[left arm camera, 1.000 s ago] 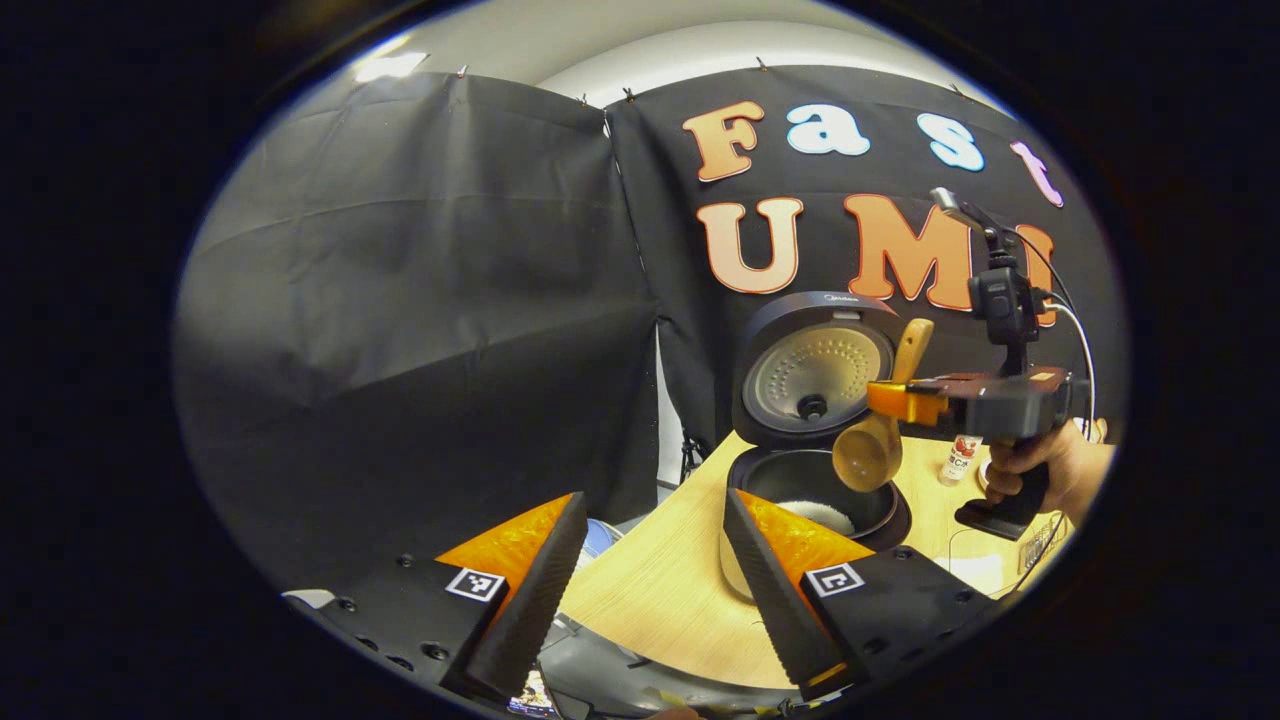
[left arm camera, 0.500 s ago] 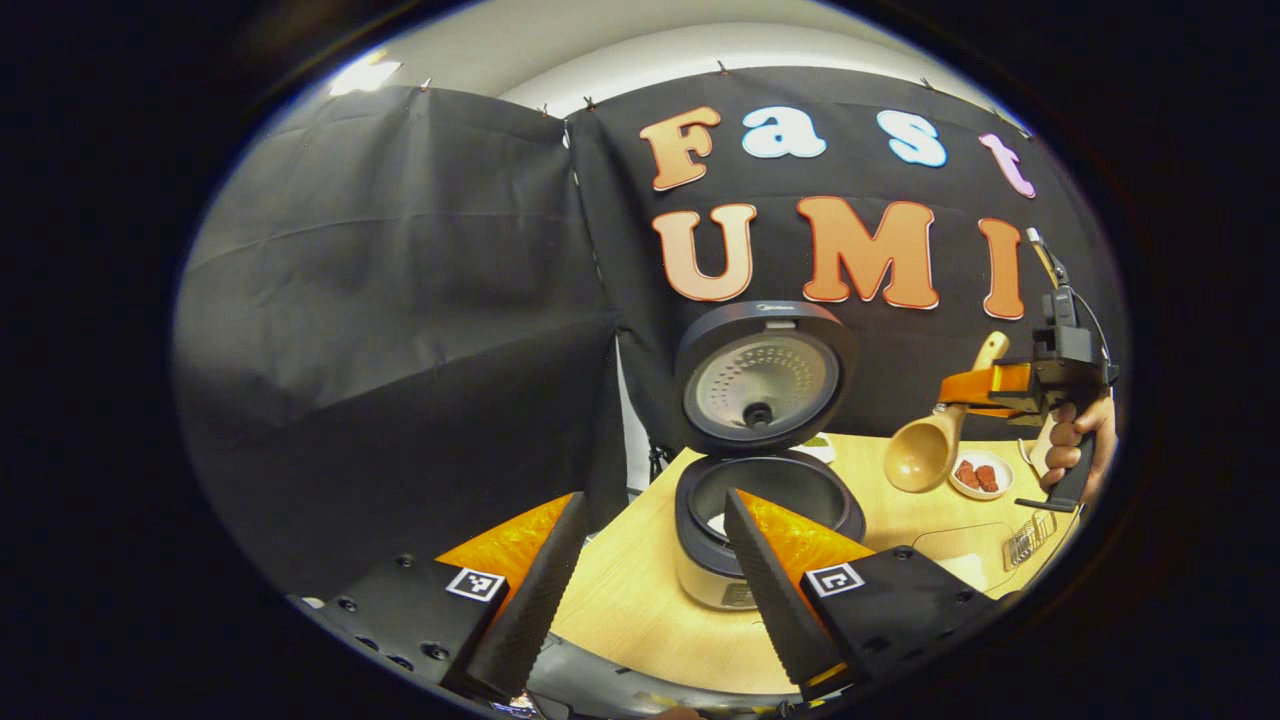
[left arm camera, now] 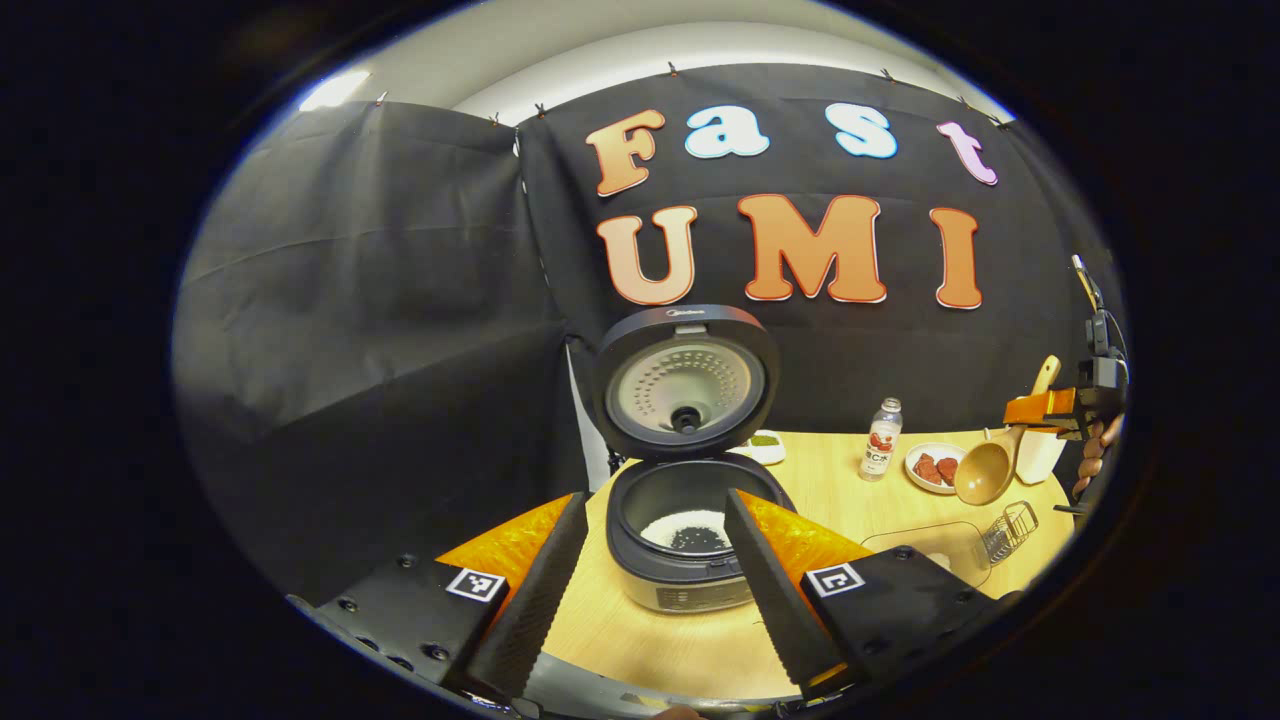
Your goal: Close the left gripper, press the button to open the rice cooker; take a wooden spoon from the chopstick holder with the right hand, scoop a spoonful of rice and pour it into the rice cooker, then put the wooden spoon back into the chopstick holder.
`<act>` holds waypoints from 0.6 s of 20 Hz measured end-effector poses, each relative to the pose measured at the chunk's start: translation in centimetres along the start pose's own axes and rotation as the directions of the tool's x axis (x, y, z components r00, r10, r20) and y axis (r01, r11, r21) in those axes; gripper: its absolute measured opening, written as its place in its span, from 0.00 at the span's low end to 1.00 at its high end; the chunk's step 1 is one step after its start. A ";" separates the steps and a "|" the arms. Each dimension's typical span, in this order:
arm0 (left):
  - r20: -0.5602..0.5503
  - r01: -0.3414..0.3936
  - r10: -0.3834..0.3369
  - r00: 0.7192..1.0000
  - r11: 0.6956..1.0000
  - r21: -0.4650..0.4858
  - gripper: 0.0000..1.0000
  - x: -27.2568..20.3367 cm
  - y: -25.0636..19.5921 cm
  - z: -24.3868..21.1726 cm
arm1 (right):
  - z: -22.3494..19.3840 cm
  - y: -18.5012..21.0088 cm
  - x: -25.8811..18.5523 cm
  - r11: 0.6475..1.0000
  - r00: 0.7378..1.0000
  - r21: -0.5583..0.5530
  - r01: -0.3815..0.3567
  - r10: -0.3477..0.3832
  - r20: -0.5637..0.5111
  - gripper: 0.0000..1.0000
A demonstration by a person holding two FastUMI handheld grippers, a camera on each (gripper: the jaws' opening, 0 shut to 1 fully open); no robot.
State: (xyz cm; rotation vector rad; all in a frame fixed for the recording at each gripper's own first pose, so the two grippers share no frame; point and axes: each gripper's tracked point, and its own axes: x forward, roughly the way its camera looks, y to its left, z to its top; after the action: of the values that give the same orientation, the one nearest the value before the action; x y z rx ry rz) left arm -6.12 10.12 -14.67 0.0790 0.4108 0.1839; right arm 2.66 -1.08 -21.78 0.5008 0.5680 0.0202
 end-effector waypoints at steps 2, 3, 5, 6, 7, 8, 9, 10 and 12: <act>-0.006 0.017 -0.017 1.000 1.000 0.002 0.94 0.0 -1.4 0.0 | -0.1 -2.6 -1.1 0.999 0.999 -0.003 0.033 -0.033 0.002 0.04; -0.008 0.026 -0.026 1.000 1.000 0.003 0.94 0.0 -2.0 0.0 | -0.1 -4.0 -1.6 0.998 0.999 -0.007 0.054 -0.054 0.004 0.04; -0.006 0.041 -0.041 0.999 0.999 0.011 0.94 0.0 -3.3 0.3 | -0.4 -6.9 -2.6 0.995 0.995 -0.004 0.096 -0.096 0.003 0.04; -0.005 0.050 -0.050 0.999 0.999 0.016 0.94 0.0 -3.9 0.4 | -0.4 -8.2 -3.0 0.994 0.994 0.004 0.113 -0.113 0.006 0.04; -0.003 0.058 -0.058 0.998 0.998 0.022 0.94 0.0 -4.5 0.6 | -0.4 -9.5 -3.3 0.991 0.991 0.008 0.131 -0.132 0.010 0.03; -0.005 0.067 -0.067 0.998 0.997 0.028 0.94 -0.1 -5.2 0.7 | -0.5 -10.9 -3.5 0.988 0.988 0.011 0.154 -0.154 0.011 0.04; -0.004 0.074 -0.074 0.997 0.997 0.035 0.94 0.0 -5.7 0.9 | -0.5 -12.2 -3.6 0.985 0.985 0.011 0.172 -0.173 0.014 0.04; -0.002 0.080 -0.080 0.997 0.996 0.041 0.94 -0.1 -6.3 1.1 | -0.5 -13.4 -3.6 0.981 0.981 0.011 0.193 -0.193 0.016 0.04; 0.004 0.089 -0.089 0.996 0.995 0.048 0.94 -0.3 -7.1 1.5 | -0.4 -15.2 -3.3 0.976 0.975 0.010 0.219 -0.219 0.026 0.03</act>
State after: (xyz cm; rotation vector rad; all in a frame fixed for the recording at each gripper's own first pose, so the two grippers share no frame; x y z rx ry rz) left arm -4.64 3.05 -14.00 0.1078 0.4113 0.0860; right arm -2.16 -14.82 -27.39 0.4427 0.5948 -0.1987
